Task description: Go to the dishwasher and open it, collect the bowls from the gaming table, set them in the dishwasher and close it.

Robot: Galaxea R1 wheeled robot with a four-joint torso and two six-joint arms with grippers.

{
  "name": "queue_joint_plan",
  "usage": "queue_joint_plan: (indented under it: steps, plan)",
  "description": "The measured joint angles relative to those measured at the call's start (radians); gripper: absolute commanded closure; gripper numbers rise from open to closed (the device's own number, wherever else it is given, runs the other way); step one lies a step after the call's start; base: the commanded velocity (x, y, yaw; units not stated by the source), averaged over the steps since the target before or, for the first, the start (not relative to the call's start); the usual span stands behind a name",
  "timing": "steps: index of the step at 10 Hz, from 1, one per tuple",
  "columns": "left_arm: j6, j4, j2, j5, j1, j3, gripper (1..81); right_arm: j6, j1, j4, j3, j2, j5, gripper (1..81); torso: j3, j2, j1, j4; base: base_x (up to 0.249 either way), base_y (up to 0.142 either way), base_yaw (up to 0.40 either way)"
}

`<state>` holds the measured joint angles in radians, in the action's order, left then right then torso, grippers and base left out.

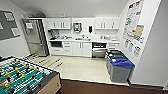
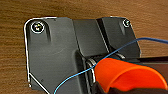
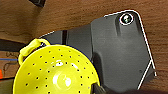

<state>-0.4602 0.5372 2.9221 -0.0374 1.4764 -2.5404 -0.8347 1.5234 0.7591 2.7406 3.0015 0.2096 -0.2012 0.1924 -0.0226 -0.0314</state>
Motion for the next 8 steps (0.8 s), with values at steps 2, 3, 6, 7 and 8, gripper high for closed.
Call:
queue_joint_plan:
  steps: [2,3,6,7,8]
  plan:
    - [0.000,-0.001,0.000,0.000,0.000,0.000,81.1,0.000,0.000,0.000,0.000,-0.001,0.000,81.1,0.000,0.000,0.000,0.000,0.132,-0.071,0.000]
    - [0.000,-0.002,-0.001,0.000,0.000,0.000,81.1,0.000,0.000,0.000,0.000,-0.002,0.000,81.1,0.000,0.000,0.000,0.000,0.132,-0.071,0.000]
    - [0.000,-0.002,-0.002,-0.003,0.000,0.000,81.1,0.000,0.000,0.000,0.000,-0.003,0.000,81.1,0.000,0.000,0.000,0.000,0.132,-0.044,0.000]
    - [0.000,-0.002,-0.003,-0.002,-0.001,0.000,81.1,0.000,-0.003,0.000,0.000,-0.002,0.000,81.1,0.000,0.000,0.000,0.000,0.132,0.000,0.000]
    - [0.000,-0.002,-0.001,-0.005,-0.003,0.001,81.1,0.000,-0.006,0.000,0.002,-0.003,0.000,81.1,0.000,0.000,0.000,0.000,0.125,0.000,0.000]
